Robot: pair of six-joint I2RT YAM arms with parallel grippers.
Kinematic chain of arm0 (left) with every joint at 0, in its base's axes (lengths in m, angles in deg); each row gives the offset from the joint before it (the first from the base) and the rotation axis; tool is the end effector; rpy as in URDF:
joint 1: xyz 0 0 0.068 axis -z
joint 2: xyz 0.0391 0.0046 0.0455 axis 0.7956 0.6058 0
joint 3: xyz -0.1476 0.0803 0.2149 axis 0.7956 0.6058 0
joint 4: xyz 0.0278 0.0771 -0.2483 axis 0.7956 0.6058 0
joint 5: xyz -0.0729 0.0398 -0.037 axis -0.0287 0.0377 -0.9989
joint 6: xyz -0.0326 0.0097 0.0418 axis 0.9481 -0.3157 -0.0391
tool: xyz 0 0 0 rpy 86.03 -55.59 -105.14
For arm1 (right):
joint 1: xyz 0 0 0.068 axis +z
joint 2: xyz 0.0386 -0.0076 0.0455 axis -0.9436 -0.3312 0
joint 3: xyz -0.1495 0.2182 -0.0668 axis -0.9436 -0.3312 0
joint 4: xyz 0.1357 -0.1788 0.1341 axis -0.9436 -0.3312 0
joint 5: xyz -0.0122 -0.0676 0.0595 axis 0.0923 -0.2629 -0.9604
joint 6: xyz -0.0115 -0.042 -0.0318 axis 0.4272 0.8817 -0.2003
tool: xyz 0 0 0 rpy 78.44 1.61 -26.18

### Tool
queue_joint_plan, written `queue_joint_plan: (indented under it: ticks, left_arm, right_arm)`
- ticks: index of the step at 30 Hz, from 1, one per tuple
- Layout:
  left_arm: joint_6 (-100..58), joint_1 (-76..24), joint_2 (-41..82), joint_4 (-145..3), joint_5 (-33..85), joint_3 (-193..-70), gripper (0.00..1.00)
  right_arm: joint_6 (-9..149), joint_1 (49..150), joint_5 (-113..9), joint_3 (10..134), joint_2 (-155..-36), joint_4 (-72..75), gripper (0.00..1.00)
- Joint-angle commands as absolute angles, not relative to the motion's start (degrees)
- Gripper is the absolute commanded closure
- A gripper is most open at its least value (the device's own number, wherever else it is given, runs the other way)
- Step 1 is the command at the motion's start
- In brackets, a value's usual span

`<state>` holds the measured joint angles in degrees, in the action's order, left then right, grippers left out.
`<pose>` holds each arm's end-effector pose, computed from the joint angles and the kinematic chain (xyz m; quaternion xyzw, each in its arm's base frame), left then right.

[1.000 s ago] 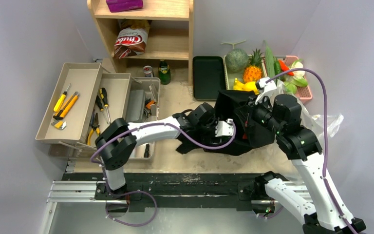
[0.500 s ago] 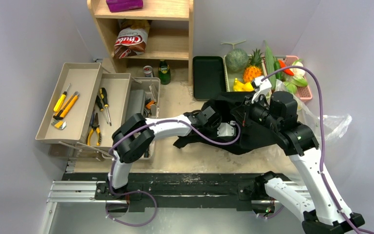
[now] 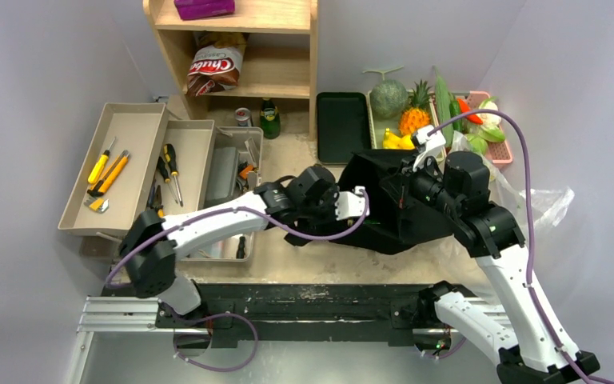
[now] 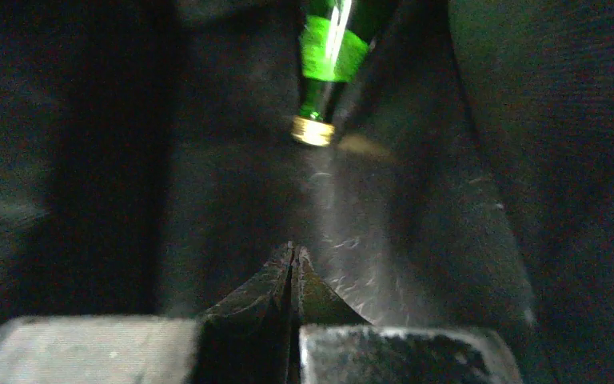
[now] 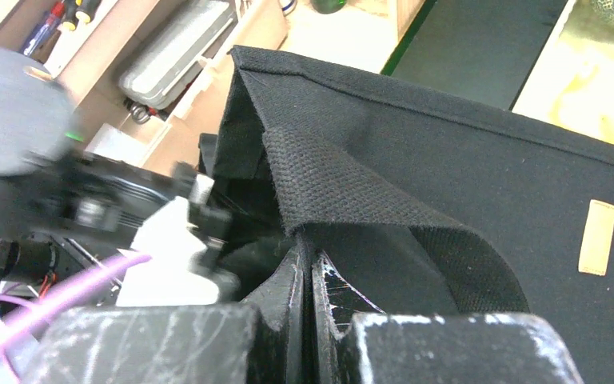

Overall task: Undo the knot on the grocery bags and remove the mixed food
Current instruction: Pick up the bottle from the takeout bag.

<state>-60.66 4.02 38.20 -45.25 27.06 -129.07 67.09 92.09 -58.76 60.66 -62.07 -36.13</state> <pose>0.1919 -0.3006 0.2571 0.6411 0.6703 -0.1486 0.3428 0.1448 0.0665 0.3972 -0.1544 0.8076 0.2527 0.5099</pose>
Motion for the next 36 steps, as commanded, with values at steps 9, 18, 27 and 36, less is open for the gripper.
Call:
queue_joint_plan:
  ticks: [9,18,27,36]
  left_arm:
    - [-65.6,3.4,27.0,-40.8,25.7,-131.6,1.0]
    - [-65.1,6.2,38.9,-53.2,22.8,-132.3,0.4]
    - [-61.6,4.5,55.7,-57.3,24.3,-137.3,0.26]
    - [-56.8,3.2,61.4,-38.6,19.4,-143.5,0.3]
  right_arm:
    - [69.2,92.1,-57.1,60.2,-60.4,-34.3,1.0]
    - [72.7,92.1,-62.5,60.9,-58.9,-37.2,1.0]
    - [73.7,92.1,-65.3,63.7,-60.9,-36.8,1.0]
    - [73.6,92.1,-65.5,65.1,-62.2,-36.4,1.0]
